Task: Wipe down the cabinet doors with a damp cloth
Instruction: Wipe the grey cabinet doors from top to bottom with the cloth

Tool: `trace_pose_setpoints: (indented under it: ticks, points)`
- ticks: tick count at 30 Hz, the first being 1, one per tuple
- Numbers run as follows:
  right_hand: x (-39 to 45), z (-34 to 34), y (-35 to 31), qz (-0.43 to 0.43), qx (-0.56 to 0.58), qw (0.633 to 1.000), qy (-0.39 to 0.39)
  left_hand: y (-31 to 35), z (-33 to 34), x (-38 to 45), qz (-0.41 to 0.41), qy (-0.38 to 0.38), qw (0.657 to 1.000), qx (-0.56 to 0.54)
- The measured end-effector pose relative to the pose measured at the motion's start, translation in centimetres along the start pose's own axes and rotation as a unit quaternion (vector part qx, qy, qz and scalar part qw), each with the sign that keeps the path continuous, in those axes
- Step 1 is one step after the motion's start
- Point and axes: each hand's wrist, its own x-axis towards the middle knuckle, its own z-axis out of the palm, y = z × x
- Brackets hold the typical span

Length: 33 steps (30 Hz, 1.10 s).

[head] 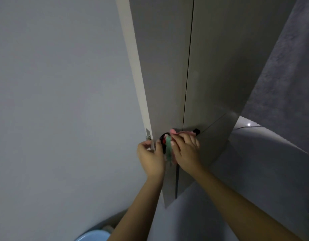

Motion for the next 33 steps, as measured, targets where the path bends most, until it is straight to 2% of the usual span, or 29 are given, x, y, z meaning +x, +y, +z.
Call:
trace_pose_setpoints:
  ticks: [3, 6, 8, 9, 10, 12, 14, 17, 19, 22, 24, 27, 29, 31, 33]
  points:
    - [0.2, 1.1, -1.1, 0.015, -0.053, 0.997, 0.048, 0.9, -0.4, 1.6, 0.062, -0.05, 0.997, -0.017]
    - [0.1, 1.0, -0.6, -0.043, -0.049, 0.997, 0.035, 0.7, 0.3, 3.0, 0.144, -0.132, 0.98, -0.03]
    - [1.1, 0.7, 2.1, -0.105, -0.112, 0.988, -0.003, 0.7, 0.3, 3.3, 0.153, -0.13, 0.979, -0.026]
    - [1.9, 0.5, 3.3, -0.105, -0.142, 0.984, -0.026, 0.4, 0.3, 3.6, 0.156, -0.122, 0.98, -0.011]
    - [2.7, 0.2, 3.7, -0.072, -0.155, 0.984, -0.039, 0.2, 0.3, 3.9, 0.166, -0.116, 0.979, 0.003]
    - [3.1, 0.5, 2.1, 0.003, -0.135, 0.991, -0.001, 0.1, 0.2, 4.0, 0.185, -0.111, 0.976, 0.02]
    - [2.1, 1.3, -0.5, 0.009, -0.112, 0.994, 0.009, 0.0, 0.4, 4.2, 0.187, -0.102, 0.977, 0.028]
    - [1.7, 1.3, -0.1, -0.068, -0.112, 0.991, -0.009, -0.2, 0.4, 4.5, 0.196, -0.102, 0.975, 0.035]
    - [3.3, 0.3, 2.3, -0.085, -0.118, 0.989, -0.029, -0.2, 0.2, 4.7, 0.203, -0.111, 0.972, 0.041]
    - [5.7, -0.9, 4.4, 0.006, -0.149, 0.982, -0.115, -0.2, 0.2, 4.8, 0.214, -0.113, 0.969, 0.045]
    - [5.1, -0.4, 3.5, 0.033, -0.144, 0.983, -0.11, -0.4, 0.4, 4.8, 0.212, -0.103, 0.971, 0.047]
    - [2.3, 1.7, 0.6, -0.034, -0.125, 0.991, -0.039, -0.4, 0.4, 5.0, 0.2, -0.101, 0.974, 0.042]
    - [2.3, 1.8, 0.4, -0.072, -0.105, 0.991, -0.039, -0.2, 0.2, 5.2, 0.206, -0.11, 0.971, 0.043]
    - [3.8, 1.3, 2.1, -0.088, -0.128, 0.986, -0.066, -0.3, 0.0, 5.4, 0.211, -0.116, 0.969, 0.052]
    - [5.8, 0.2, 4.0, -0.037, -0.131, 0.983, -0.125, -0.4, 0.0, 5.6, 0.211, -0.116, 0.969, 0.059]
